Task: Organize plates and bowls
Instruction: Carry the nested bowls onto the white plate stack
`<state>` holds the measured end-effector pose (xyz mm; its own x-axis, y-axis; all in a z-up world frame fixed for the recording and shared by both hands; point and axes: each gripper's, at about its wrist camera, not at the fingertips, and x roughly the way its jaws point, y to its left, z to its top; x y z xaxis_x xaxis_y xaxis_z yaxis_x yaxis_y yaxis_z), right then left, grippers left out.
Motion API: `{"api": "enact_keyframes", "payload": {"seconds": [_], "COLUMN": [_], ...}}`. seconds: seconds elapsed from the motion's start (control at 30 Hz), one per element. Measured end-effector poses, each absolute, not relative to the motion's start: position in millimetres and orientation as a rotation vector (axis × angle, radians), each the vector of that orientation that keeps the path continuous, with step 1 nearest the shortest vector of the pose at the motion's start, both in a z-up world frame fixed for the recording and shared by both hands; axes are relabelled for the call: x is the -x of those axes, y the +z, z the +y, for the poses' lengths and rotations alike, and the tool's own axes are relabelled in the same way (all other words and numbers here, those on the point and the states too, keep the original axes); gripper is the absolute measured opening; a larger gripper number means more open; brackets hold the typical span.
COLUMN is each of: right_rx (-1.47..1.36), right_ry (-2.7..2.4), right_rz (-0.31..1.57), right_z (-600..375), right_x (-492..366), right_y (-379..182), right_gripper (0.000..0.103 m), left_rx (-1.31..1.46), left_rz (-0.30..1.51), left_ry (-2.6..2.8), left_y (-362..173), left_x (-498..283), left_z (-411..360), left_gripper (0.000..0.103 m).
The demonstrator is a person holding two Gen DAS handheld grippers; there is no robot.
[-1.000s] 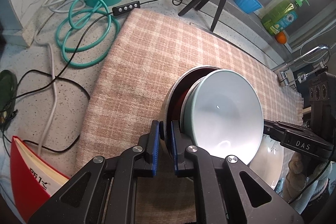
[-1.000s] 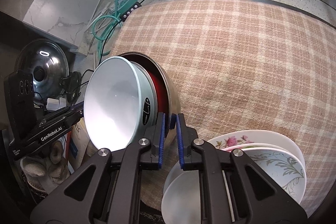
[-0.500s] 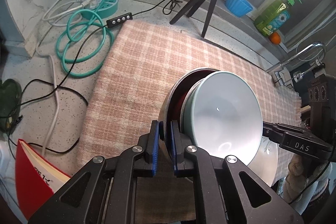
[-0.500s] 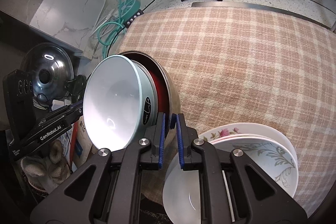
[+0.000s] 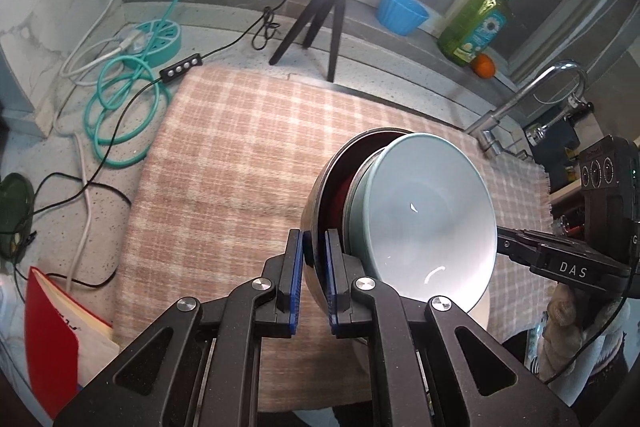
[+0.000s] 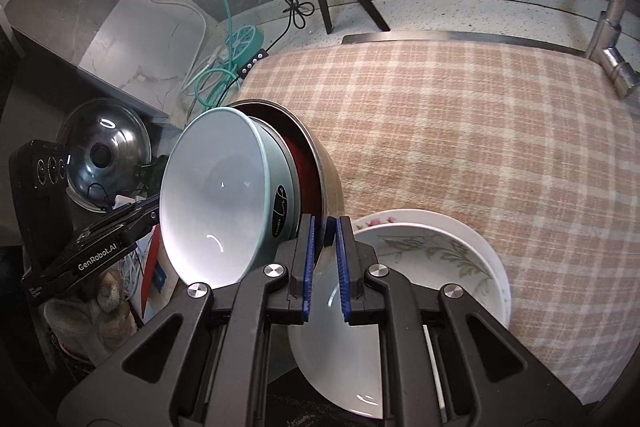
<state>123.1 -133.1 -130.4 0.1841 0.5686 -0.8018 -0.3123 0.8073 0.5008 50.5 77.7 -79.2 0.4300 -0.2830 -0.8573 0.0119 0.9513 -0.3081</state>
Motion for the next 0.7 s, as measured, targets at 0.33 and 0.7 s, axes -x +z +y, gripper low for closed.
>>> {"api": "enact_keyframes", "payload": {"seconds": [0.33,0.7], "right_rx": [-0.268,-0.25], "right_ry": [0.597,0.555], "right_rz": [1.253,1.289], "right_z": [-183,-218], "right_x": [-106,-89], "right_y": [-132,-147], "right_gripper": [0.011,0.011], "left_rx": [0.264,0.244], "left_rz": [1.134,1.197], "left_ry": [-0.242,-0.277], "left_y": [-78,-93], "left_x": [-36,-21], "left_z": [34,-6], "left_gripper": [0.008,0.009]}}
